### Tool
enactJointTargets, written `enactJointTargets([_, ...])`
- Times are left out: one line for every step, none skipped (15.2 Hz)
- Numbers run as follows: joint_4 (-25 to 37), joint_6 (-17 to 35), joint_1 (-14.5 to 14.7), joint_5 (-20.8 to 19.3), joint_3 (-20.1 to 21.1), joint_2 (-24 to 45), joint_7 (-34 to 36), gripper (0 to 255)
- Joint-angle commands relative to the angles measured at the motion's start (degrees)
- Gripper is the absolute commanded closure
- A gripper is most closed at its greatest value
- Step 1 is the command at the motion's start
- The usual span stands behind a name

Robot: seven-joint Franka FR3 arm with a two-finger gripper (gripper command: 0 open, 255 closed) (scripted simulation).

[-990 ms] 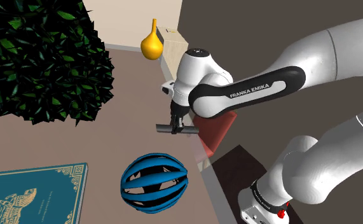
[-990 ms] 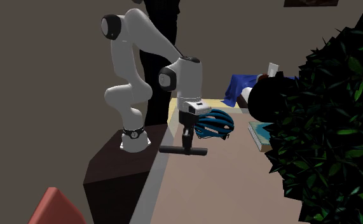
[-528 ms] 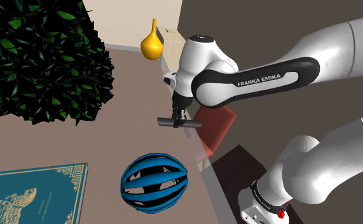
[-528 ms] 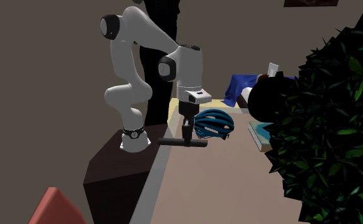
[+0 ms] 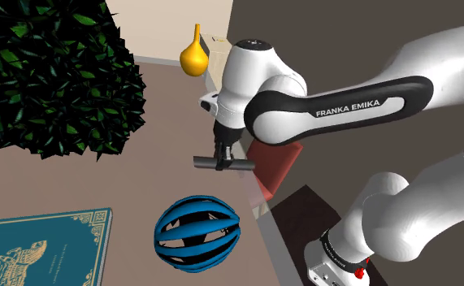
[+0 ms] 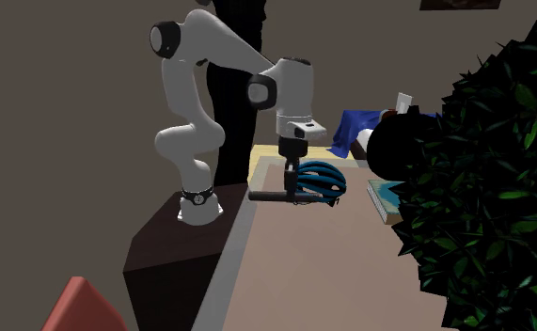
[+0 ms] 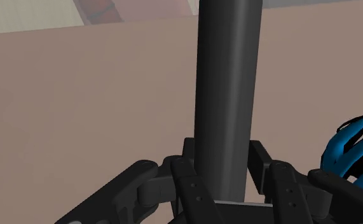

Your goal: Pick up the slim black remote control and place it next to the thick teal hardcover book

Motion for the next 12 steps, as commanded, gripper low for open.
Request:
enactJointTargets([0.2, -0.1, 1.2, 0.4, 1.9, 0.1, 2.9, 255])
enactJointTargets([0.5, -0.3, 1.8, 0.6, 2.9, 0.3, 4.4, 255])
enactJointTargets([0.9, -0.4, 2.3, 0.8, 4.0, 0.6, 5.9, 255])
enactJointTargets([1.3, -0.6, 2.9, 1.0, 5.0, 0.9, 7.4, 255])
enactJointTargets([1.8, -0.7, 3.5, 1.1, 6.0, 1.3, 8.9, 255])
enactJointTargets([2.4, -0.9, 4.0, 1.1, 7.1, 1.7, 10.5, 255])
enactJointTargets([3.0, -1.0, 4.5, 1.1, 8.1, 2.3, 12.0, 255])
enactJointTargets([3.7, -1.2, 5.0, 1.1, 9.2, 2.8, 13.6, 255])
enactJointTargets([4.4, -1.3, 5.5, 1.0, 10.2, 3.5, 15.2, 255])
enactJointTargets([5.2, -1.5, 5.9, 0.8, 11.2, 4.2, 16.9, 255])
enactJointTargets([6.1, -1.7, 6.4, 0.6, 12.3, 5.0, 18.5, 255])
enactJointTargets([7.1, -1.8, 6.9, 0.3, 13.2, 5.9, 20.2, 255])
